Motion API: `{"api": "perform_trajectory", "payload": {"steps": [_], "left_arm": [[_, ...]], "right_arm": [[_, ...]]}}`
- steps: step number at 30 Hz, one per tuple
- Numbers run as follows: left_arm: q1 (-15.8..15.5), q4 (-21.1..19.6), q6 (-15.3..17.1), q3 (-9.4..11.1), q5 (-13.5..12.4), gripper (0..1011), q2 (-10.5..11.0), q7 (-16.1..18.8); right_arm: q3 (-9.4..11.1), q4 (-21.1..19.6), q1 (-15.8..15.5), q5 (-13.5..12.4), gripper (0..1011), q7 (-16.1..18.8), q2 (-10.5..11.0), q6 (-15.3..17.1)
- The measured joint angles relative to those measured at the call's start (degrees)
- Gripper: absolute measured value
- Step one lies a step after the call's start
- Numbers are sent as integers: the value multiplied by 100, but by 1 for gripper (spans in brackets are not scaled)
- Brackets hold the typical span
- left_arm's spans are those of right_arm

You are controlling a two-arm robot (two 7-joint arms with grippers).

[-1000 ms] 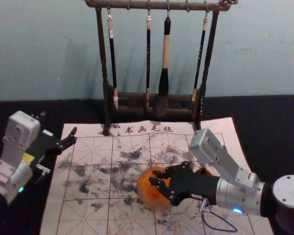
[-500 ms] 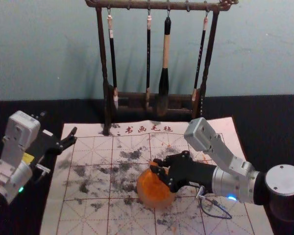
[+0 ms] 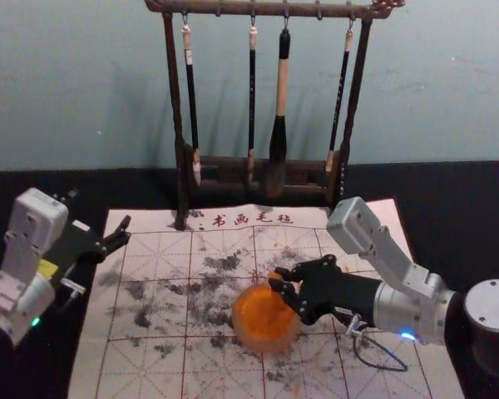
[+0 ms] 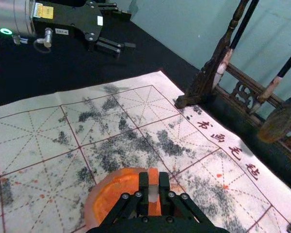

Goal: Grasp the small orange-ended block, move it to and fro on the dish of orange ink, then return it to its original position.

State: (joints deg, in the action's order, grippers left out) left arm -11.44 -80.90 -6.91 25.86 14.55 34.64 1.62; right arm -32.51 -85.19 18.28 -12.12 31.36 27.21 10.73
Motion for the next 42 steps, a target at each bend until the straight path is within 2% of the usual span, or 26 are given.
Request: {"api": "perform_trajectory", "payload": {"steps": [9, 19, 32, 42], "left_arm": [[0, 0, 0, 0, 0, 1001, 0, 0], [0, 0, 0, 0, 0, 1001, 0, 0], [0, 0, 0, 0, 0, 1001, 0, 0], [0, 0, 0, 0, 0, 1001, 0, 0]], "right_arm": [[124, -339, -246, -164, 78, 76, 237, 70], [39, -540, -373, -265, 78, 203, 352, 76], [-176, -538, -260, -273, 78, 278, 258, 31], [-321, -255, 9, -171, 78, 278, 66, 20]]}}
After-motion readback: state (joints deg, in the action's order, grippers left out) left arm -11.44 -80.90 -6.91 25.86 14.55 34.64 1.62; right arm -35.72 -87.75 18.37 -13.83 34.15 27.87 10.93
